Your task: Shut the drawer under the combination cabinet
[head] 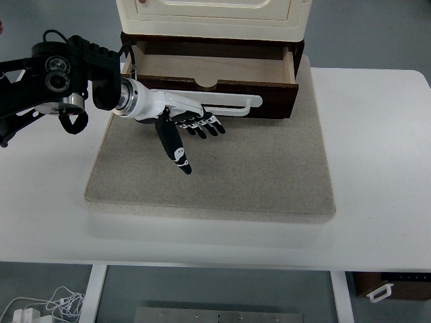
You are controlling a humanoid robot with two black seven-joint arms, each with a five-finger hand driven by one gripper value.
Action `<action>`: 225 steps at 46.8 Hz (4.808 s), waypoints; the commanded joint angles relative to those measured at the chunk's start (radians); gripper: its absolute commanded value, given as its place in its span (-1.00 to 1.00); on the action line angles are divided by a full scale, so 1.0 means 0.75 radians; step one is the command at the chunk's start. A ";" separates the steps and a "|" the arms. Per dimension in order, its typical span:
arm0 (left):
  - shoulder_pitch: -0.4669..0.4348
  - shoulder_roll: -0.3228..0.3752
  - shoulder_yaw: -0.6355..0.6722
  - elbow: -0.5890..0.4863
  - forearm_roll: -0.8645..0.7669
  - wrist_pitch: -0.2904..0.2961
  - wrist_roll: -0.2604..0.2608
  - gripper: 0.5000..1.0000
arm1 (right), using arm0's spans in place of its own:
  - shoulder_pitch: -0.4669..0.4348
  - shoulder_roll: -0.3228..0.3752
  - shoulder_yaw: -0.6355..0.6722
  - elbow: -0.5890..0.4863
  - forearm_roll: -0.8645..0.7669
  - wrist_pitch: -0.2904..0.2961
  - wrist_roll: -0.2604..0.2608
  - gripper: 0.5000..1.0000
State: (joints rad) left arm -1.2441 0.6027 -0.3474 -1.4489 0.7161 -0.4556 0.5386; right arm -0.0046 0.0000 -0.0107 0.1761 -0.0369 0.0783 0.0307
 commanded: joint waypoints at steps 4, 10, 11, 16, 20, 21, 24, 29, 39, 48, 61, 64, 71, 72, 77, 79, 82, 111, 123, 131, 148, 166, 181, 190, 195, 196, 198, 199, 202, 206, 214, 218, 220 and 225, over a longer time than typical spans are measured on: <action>0.004 0.002 -0.015 0.048 0.023 -0.002 -0.010 0.98 | 0.000 0.000 0.000 0.000 0.000 0.000 0.000 0.81; 0.004 0.000 -0.040 0.085 0.025 0.000 -0.011 0.99 | 0.000 0.000 0.000 0.000 -0.002 0.000 0.000 0.81; 0.004 0.000 -0.042 0.089 0.025 0.000 -0.013 0.99 | 0.000 0.000 0.000 0.000 0.000 0.000 0.000 0.81; 0.004 0.000 -0.050 0.120 0.027 0.000 -0.013 0.99 | 0.000 0.000 0.000 0.000 0.000 0.000 0.000 0.81; 0.004 0.000 -0.060 0.146 0.027 0.000 -0.017 0.99 | 0.000 0.000 0.000 0.000 0.000 0.000 0.000 0.81; 0.006 0.000 -0.066 0.154 0.027 0.000 -0.019 0.99 | 0.000 0.000 0.000 0.000 -0.002 0.000 0.000 0.81; 0.008 0.000 -0.079 0.179 0.027 0.000 -0.021 0.98 | 0.000 0.000 0.000 0.000 -0.002 0.000 0.000 0.81; 0.008 0.000 -0.085 0.214 0.027 0.002 -0.025 0.98 | 0.000 0.000 0.000 0.000 -0.002 0.000 0.000 0.81; 0.012 -0.008 -0.087 0.236 0.027 0.027 -0.031 0.98 | 0.000 0.000 0.000 0.000 0.000 0.000 0.000 0.81; 0.010 -0.057 -0.087 0.273 0.027 0.035 -0.041 0.98 | 0.000 0.000 0.000 0.000 -0.002 0.000 0.000 0.81; 0.010 -0.069 -0.089 0.291 0.051 0.061 -0.049 0.97 | 0.000 0.000 0.000 0.000 0.000 0.000 0.000 0.81; 0.008 -0.098 -0.087 0.304 0.054 0.061 -0.058 0.97 | 0.000 0.000 0.000 0.000 -0.002 0.000 0.000 0.81; 0.004 -0.110 -0.089 0.351 0.051 0.063 -0.062 0.97 | 0.000 0.000 0.000 0.000 0.000 0.000 0.000 0.81; 0.004 -0.110 -0.089 0.355 0.051 0.063 -0.062 0.97 | 0.000 0.000 0.000 -0.002 0.000 0.000 0.000 0.81; 0.002 -0.112 -0.089 0.363 0.051 0.065 -0.064 0.97 | 0.000 0.000 0.000 -0.002 0.000 0.000 0.000 0.81; 0.002 -0.112 -0.091 0.369 0.053 0.065 -0.064 0.97 | 0.000 0.000 0.000 0.000 0.000 0.000 0.000 0.81; 0.002 -0.110 -0.091 0.379 0.060 0.065 -0.066 0.97 | 0.000 0.000 0.000 0.000 0.000 0.000 0.000 0.81; 0.010 -0.106 -0.118 0.373 0.056 0.059 -0.076 0.98 | 0.000 0.000 0.000 0.000 -0.002 0.000 0.000 0.81; 0.021 -0.112 -0.197 0.343 0.043 -0.074 -0.127 0.99 | 0.000 0.000 0.000 0.000 0.000 0.000 0.000 0.81; 0.025 -0.124 -0.289 0.310 -0.040 -0.145 -0.260 0.99 | 0.000 0.000 0.000 0.000 0.000 0.000 0.000 0.81; 0.023 -0.145 -0.758 0.285 -0.200 -0.141 -0.630 0.99 | 0.000 0.000 0.000 0.000 0.000 0.000 0.000 0.81; 0.008 -0.116 -1.204 0.394 -0.268 0.163 -0.685 0.99 | 0.000 0.000 0.000 0.000 0.000 0.000 0.000 0.81; 0.010 -0.084 -1.271 0.794 -0.304 0.581 -0.688 0.99 | 0.000 0.000 0.000 0.000 0.000 0.000 0.000 0.81; 0.002 -0.082 -1.253 1.156 -0.468 0.616 -0.659 0.99 | 0.000 0.000 0.000 0.000 0.000 0.000 0.000 0.81; -0.002 -0.086 -1.226 1.342 -0.486 0.583 -0.651 0.99 | 0.000 0.000 0.000 0.000 -0.002 0.000 0.000 0.81; 0.000 -0.088 -1.214 1.369 -0.486 0.579 -0.649 0.99 | 0.000 0.000 0.000 0.000 -0.002 0.000 0.000 0.81; 0.006 -0.100 -1.190 1.406 -0.491 0.563 -0.647 0.99 | 0.000 0.000 0.000 0.000 -0.002 0.000 0.000 0.81; 0.010 -0.104 -1.183 1.418 -0.495 0.554 -0.645 0.99 | 0.000 0.000 0.000 0.000 -0.002 0.000 0.000 0.81; 0.023 -0.116 -1.179 1.457 -0.546 0.518 -0.645 0.99 | 0.000 0.000 0.000 0.000 -0.002 0.000 0.000 0.81; 0.061 -0.151 -1.153 1.500 -0.640 0.468 -0.614 0.99 | 0.000 0.000 0.000 0.000 0.000 0.002 0.000 0.81; 0.102 -0.239 -1.087 1.506 -0.744 0.460 -0.583 0.99 | 0.000 0.000 0.000 0.000 0.000 0.000 0.000 0.81; 0.129 -0.272 -1.087 1.502 -0.787 0.458 -0.585 0.99 | 0.000 0.000 0.000 0.000 -0.002 0.000 0.000 0.81; 0.139 -0.280 -1.087 1.502 -0.820 0.456 -0.589 0.99 | 0.000 0.000 0.000 0.000 0.000 0.000 0.000 0.81; 0.178 -0.284 -1.085 1.500 -0.867 0.446 -0.593 0.99 | 0.000 0.000 0.000 0.000 -0.002 0.000 0.000 0.81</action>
State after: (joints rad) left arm -1.1301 0.3919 -1.1617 -0.3219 0.0818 -0.1158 0.0961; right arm -0.0046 0.0000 -0.0107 0.1762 -0.0376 0.0787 0.0307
